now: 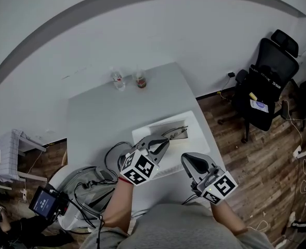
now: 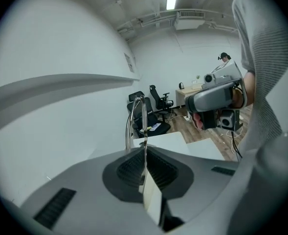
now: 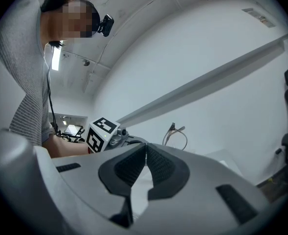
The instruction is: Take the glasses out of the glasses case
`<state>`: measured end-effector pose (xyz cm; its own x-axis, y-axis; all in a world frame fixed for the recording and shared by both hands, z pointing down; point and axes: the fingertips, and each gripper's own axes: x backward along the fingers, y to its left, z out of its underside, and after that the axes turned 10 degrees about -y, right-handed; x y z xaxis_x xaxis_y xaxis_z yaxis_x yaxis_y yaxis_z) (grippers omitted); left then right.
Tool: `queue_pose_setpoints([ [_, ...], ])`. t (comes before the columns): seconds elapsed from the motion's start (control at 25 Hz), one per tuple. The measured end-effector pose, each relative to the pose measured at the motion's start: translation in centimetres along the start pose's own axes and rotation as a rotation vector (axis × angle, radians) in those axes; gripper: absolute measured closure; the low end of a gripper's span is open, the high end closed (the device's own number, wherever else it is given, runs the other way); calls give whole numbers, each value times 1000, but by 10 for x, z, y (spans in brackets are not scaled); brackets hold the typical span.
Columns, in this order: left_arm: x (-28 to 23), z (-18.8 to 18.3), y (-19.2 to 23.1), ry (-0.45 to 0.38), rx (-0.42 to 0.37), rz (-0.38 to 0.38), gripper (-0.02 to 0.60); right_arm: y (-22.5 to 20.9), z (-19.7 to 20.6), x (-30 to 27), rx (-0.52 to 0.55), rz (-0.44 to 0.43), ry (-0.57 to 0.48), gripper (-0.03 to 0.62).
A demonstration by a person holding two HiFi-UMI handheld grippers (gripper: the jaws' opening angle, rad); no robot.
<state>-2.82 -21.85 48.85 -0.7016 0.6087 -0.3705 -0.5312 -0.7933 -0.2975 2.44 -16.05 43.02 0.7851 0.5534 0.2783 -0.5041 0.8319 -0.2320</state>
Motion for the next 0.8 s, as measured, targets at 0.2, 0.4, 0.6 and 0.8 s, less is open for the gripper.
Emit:
queue_pose_setpoints([
  [0.2, 11, -16, 6, -114, 73, -36, 558, 5, -3, -3, 10, -9, 2, 580],
  [0.4, 22, -39, 7, -243, 139, -45, 558, 8, -6, -6, 18, -15, 1, 579],
  [0.6, 40, -58, 1, -379, 179, -56, 558, 13, -11, -7, 24, -20, -5, 580],
  [0.8, 57, -73, -5, -481, 183, -80, 558, 19, -17, -8, 40, -33, -10, 580],
])
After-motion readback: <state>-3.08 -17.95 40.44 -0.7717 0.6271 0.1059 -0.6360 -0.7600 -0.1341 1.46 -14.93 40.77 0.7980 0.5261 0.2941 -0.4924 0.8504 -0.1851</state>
